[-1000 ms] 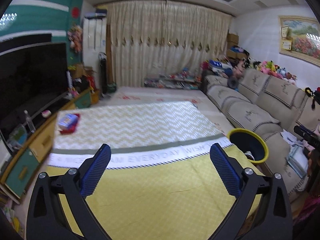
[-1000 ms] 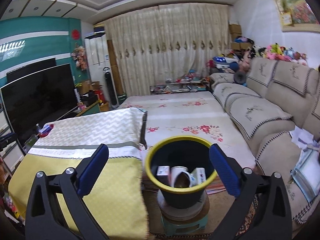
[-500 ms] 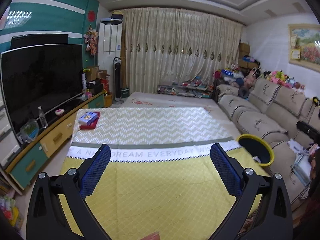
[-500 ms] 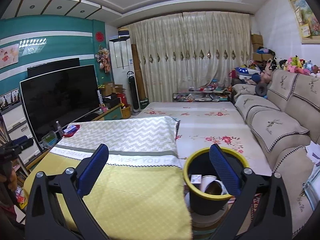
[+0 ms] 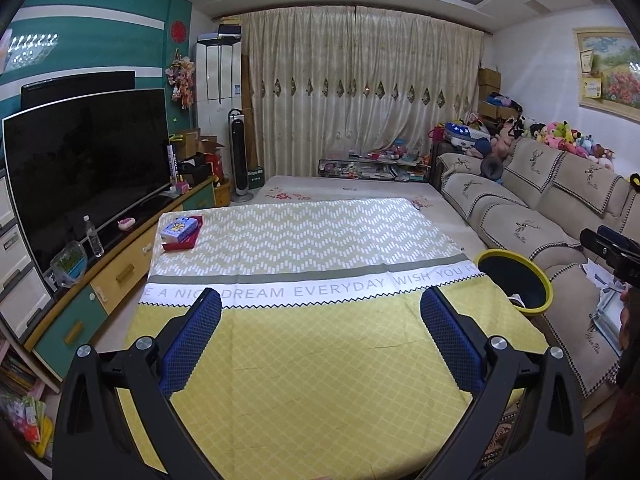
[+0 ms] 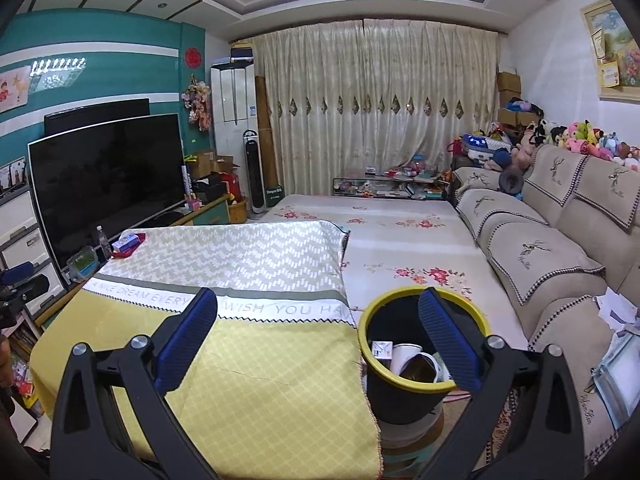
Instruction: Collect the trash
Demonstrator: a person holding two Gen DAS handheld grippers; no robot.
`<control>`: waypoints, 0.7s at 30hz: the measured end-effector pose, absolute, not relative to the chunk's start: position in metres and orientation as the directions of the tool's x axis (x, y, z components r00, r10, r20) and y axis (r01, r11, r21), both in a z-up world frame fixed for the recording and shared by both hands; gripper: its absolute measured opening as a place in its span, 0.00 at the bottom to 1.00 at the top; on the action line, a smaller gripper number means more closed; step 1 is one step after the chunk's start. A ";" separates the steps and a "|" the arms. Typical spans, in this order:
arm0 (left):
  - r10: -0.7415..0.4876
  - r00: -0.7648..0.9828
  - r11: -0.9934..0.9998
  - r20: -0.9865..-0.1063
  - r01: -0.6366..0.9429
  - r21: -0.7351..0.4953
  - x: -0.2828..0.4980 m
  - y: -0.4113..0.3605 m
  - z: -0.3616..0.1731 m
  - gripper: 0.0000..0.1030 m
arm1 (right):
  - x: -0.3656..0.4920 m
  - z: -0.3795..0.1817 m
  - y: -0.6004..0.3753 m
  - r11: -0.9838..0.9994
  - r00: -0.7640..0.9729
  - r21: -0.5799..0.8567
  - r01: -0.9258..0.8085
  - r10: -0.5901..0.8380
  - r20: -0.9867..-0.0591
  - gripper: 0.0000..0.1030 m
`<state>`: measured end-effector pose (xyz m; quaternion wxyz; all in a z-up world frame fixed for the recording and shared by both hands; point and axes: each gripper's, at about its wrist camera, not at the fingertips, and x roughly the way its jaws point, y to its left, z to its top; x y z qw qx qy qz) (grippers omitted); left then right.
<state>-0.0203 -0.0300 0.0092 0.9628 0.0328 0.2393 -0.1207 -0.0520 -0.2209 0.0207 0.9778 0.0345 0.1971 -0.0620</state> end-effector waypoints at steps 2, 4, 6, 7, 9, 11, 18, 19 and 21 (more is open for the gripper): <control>-0.221 0.855 0.967 -0.470 0.253 0.006 -0.023 -0.033 0.010 0.95 | -0.054 0.020 -0.221 0.990 0.915 0.041 0.138 -0.112 -0.387 0.93; -0.224 0.856 0.967 -0.467 0.256 0.005 -0.026 -0.035 0.011 0.95 | -0.054 0.020 -0.221 0.989 0.915 0.042 0.139 -0.112 -0.387 0.93; -0.224 0.858 0.967 -0.462 0.256 0.007 -0.028 -0.037 0.013 0.95 | -0.055 0.019 -0.221 0.990 0.916 0.041 0.138 -0.112 -0.386 0.93; -0.224 0.859 0.967 -0.460 0.256 0.009 -0.029 -0.037 0.013 0.95 | -0.056 0.019 -0.221 0.990 0.916 0.042 0.138 -0.112 -0.385 0.93; -0.222 0.861 0.967 -0.458 0.255 0.012 -0.029 -0.036 0.015 0.95 | -0.059 0.018 -0.223 0.990 0.917 0.044 0.137 -0.110 -0.383 0.93; -0.220 0.861 0.967 -0.458 0.254 0.012 -0.030 -0.036 0.014 0.95 | -0.060 0.018 -0.222 0.990 0.917 0.044 0.137 -0.109 -0.383 0.93; -0.220 0.858 0.968 -0.464 0.251 0.005 -0.026 -0.036 0.014 0.95 | -0.059 0.020 -0.218 0.990 0.915 0.043 0.131 -0.104 -0.390 0.93; -0.221 0.858 0.968 -0.464 0.252 0.006 -0.026 -0.035 0.014 0.95 | -0.058 0.021 -0.218 0.991 0.915 0.043 0.130 -0.103 -0.390 0.93; -0.220 0.858 0.967 -0.464 0.253 0.009 -0.026 -0.036 0.014 0.95 | -0.057 0.021 -0.218 0.991 0.915 0.046 0.129 -0.101 -0.392 0.93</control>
